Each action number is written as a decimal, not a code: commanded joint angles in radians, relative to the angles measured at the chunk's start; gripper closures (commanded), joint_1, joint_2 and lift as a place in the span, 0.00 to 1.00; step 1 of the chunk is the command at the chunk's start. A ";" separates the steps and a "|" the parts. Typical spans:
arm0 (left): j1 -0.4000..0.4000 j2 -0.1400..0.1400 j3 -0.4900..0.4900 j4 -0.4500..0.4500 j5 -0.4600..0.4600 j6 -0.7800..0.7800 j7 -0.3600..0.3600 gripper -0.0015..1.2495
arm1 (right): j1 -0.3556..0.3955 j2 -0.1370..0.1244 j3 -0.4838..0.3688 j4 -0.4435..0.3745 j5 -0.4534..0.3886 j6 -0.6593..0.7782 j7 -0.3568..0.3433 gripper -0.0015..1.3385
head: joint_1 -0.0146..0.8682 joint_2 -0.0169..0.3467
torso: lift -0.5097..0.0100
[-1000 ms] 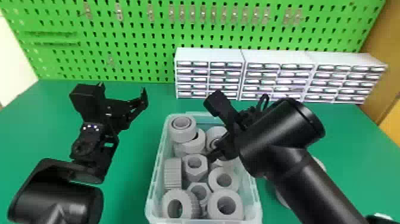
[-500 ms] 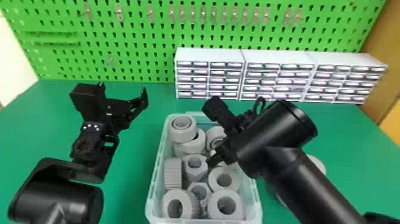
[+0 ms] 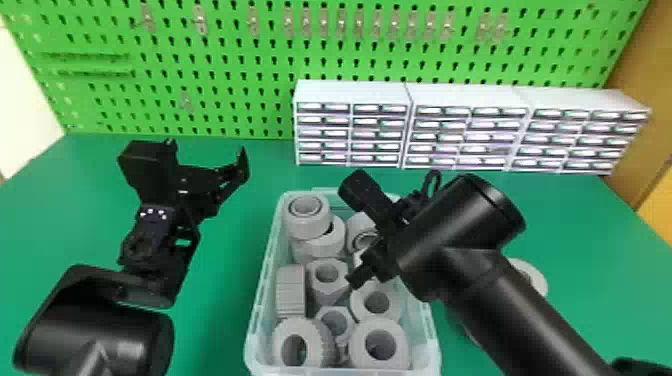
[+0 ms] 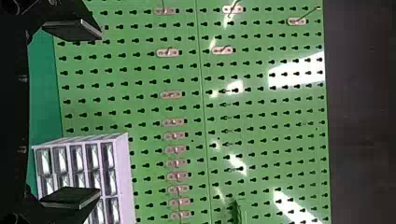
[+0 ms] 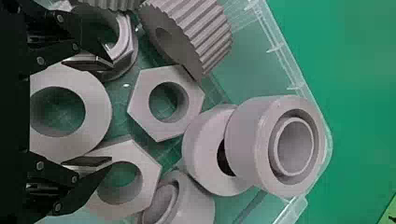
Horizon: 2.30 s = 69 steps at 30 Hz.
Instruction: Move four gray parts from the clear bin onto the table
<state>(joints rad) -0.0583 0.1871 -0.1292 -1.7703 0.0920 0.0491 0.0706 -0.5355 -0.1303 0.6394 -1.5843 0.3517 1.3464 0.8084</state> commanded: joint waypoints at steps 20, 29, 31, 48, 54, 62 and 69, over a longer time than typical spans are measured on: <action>-0.002 0.000 -0.006 0.005 0.002 0.000 0.000 0.09 | -0.058 0.021 0.002 0.181 0.007 -0.107 0.000 0.40 | 0.78 0.14 | 0.89; -0.005 0.000 -0.007 0.006 0.002 0.000 0.000 0.09 | -0.084 0.032 -0.009 0.242 0.016 -0.118 0.000 0.40 | 0.78 0.14 | 0.89; -0.005 0.000 -0.007 0.008 0.002 0.000 0.000 0.09 | -0.087 0.034 -0.010 0.256 0.016 -0.119 -0.002 0.40 | 0.78 0.14 | 0.89; -0.009 0.000 -0.010 0.008 0.002 0.000 0.000 0.09 | -0.095 0.041 -0.029 0.317 0.016 -0.141 -0.002 0.39 | 0.78 0.14 | 0.89; -0.009 0.000 -0.009 0.008 0.002 0.000 0.000 0.09 | -0.089 0.041 -0.038 0.340 0.016 -0.154 0.000 0.39 | 0.78 0.14 | 0.89; -0.009 0.000 -0.012 0.008 0.003 0.000 0.000 0.09 | -0.086 0.044 -0.058 0.391 -0.005 -0.204 -0.002 0.39 | 0.78 0.14 | 0.89; -0.009 0.000 -0.012 0.008 0.003 0.000 0.000 0.09 | -0.093 0.047 -0.060 0.415 -0.005 -0.236 -0.002 0.39 | 0.78 0.14 | 0.89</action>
<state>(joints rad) -0.0685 0.1871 -0.1411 -1.7624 0.0945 0.0491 0.0706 -0.6253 -0.0848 0.5811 -1.1835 0.3468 1.1271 0.8069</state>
